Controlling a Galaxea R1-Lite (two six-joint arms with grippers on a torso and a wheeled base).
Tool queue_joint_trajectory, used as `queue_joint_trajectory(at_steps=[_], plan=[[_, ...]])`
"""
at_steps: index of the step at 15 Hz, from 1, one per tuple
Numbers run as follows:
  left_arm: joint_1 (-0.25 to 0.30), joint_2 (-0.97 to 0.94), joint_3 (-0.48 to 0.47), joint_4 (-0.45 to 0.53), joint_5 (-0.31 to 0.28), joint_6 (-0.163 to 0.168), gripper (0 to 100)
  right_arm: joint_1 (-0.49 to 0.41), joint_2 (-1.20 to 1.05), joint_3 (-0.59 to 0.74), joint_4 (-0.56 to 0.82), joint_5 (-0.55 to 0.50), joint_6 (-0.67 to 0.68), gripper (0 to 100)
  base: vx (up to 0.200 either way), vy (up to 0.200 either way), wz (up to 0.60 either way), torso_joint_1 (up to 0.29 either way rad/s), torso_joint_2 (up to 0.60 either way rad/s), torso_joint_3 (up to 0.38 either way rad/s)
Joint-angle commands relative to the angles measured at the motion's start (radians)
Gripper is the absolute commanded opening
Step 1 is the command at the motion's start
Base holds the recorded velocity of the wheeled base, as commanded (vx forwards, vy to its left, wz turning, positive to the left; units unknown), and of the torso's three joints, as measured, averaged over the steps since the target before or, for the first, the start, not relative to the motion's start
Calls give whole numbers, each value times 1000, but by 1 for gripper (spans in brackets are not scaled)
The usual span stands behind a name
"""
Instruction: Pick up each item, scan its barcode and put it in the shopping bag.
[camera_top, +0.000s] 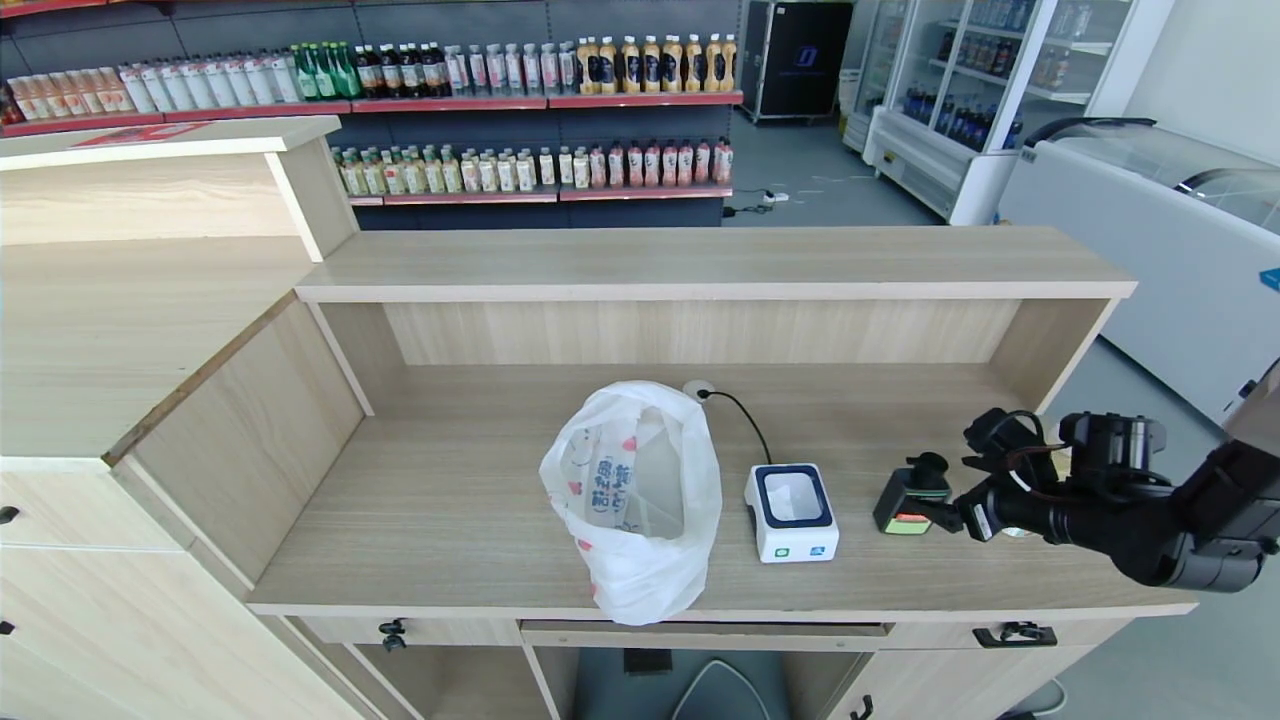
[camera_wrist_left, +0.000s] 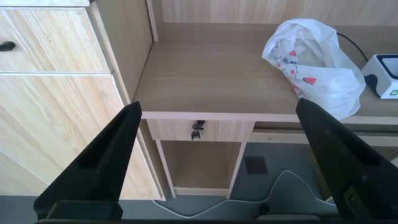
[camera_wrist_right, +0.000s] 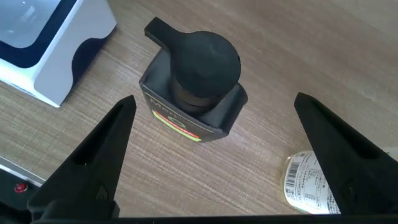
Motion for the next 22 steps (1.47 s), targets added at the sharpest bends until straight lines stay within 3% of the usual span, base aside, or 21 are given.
queue_joint_trajectory(at_steps=[1,9,15,16,22], plan=[[0,0,0,0,0,0,100,9,60,-50,6,43,-25,100,0,0,0,0,0,0],[0,0,0,0,0,0,100,64,172,-170,45,96,-146,100,0,0,0,0,0,0],[0,0,0,0,0,0,100,110,221,-237,54,95,-155,100,0,0,0,0,0,0],[0,0,0,0,0,0,100,113,221,-240,57,95,-155,0,0,0,0,0,0,0],[0,0,0,0,0,0,100,113,184,-268,84,98,-146,0,0,0,0,0,0,0]])
